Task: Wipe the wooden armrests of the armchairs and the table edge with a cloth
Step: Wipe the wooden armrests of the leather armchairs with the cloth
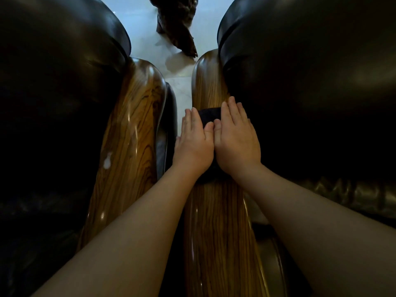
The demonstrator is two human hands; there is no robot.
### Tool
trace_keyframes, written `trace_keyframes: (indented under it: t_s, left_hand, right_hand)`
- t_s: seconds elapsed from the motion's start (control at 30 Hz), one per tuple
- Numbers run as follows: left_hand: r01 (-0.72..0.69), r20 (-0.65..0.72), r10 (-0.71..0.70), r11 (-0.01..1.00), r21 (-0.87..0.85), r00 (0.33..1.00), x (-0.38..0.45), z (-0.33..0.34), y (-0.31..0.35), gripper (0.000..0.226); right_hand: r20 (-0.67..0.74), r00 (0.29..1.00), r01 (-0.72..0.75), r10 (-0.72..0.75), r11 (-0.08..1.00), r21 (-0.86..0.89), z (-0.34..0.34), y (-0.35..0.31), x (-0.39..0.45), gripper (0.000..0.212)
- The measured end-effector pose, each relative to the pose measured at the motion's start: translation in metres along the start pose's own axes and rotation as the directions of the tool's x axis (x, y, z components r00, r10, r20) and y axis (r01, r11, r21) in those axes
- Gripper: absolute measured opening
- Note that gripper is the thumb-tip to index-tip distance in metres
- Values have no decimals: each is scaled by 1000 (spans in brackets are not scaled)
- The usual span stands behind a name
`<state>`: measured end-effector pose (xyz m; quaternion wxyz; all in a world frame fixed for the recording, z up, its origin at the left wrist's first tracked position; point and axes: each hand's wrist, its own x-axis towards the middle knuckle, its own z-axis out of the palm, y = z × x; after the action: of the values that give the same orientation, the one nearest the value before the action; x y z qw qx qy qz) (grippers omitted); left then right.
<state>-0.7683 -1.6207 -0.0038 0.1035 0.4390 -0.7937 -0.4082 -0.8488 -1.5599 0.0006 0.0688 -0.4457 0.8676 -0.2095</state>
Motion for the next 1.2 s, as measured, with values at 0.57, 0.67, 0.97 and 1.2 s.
trace_keyframes:
  t_s: [0.57, 0.67, 0.97, 1.2]
  left_hand:
    - [32, 13, -32, 999, 23, 999, 4, -2, 5, 62]
    - [28, 10, -28, 997, 76, 1000, -16, 0, 2, 62]
    - [17, -68, -2, 974, 227, 998, -92, 14, -11, 62]
    - [37, -184, 16, 960, 278, 983, -174, 35, -22, 59]
  right_hand:
    - [-12, 1000, -20, 20, 999, -42, 3, 0, 4, 53]
    - [-4, 1000, 0, 0, 999, -53, 1, 0, -18, 53]
    - [31, 1000, 3, -1, 998, -69, 0, 2, -92, 55]
    - [39, 999, 19, -14, 993, -120, -2, 7, -164, 57]
